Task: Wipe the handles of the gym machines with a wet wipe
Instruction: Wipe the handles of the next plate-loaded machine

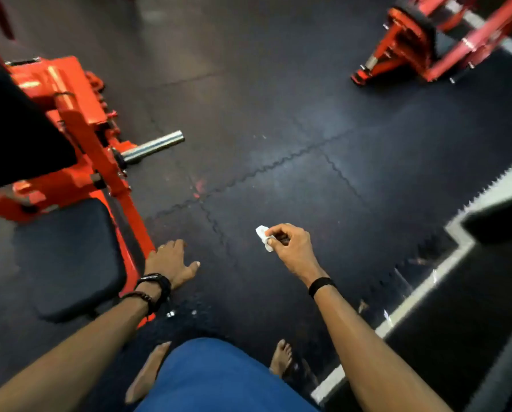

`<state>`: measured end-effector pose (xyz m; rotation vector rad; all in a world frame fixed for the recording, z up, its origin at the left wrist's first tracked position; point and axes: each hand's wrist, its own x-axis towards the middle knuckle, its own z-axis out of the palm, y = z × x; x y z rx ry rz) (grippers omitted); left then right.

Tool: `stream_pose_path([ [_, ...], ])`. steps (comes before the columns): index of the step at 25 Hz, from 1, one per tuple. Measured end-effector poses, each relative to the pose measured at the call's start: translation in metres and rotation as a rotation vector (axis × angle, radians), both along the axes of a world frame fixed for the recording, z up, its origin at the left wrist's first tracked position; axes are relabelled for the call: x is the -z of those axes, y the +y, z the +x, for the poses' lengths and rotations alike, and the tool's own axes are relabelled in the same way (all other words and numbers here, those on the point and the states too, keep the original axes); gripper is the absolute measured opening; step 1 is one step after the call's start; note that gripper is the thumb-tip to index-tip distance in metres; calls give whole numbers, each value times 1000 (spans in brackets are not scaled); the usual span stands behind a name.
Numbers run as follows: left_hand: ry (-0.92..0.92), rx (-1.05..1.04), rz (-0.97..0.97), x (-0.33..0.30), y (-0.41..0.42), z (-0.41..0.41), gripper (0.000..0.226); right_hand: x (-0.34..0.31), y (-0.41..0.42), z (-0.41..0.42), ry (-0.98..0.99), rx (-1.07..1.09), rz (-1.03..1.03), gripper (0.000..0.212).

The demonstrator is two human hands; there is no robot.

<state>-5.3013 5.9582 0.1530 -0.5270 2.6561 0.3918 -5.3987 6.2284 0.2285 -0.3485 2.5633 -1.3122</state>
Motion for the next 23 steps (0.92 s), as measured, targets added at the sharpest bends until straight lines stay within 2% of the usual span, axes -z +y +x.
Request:
stream_pose_path([
  [5,-19,-522,70,8,56,53,58,3,26,-69,9,-364,32,18],
  [8,-78,-667,32,18,93,82,57,0,11,-107,21,-544,5,17],
  [14,-200,-985,143,37,116,78,63,10,-51,-154,6,-748,47,15],
  [20,-182,-1270,220,29,128,56,64,16,-143,-158,21,-1066,89,17],
  [23,-109,-1423,227,36,130,35,65,45,-186,-152,-60,-1250,95,20],
])
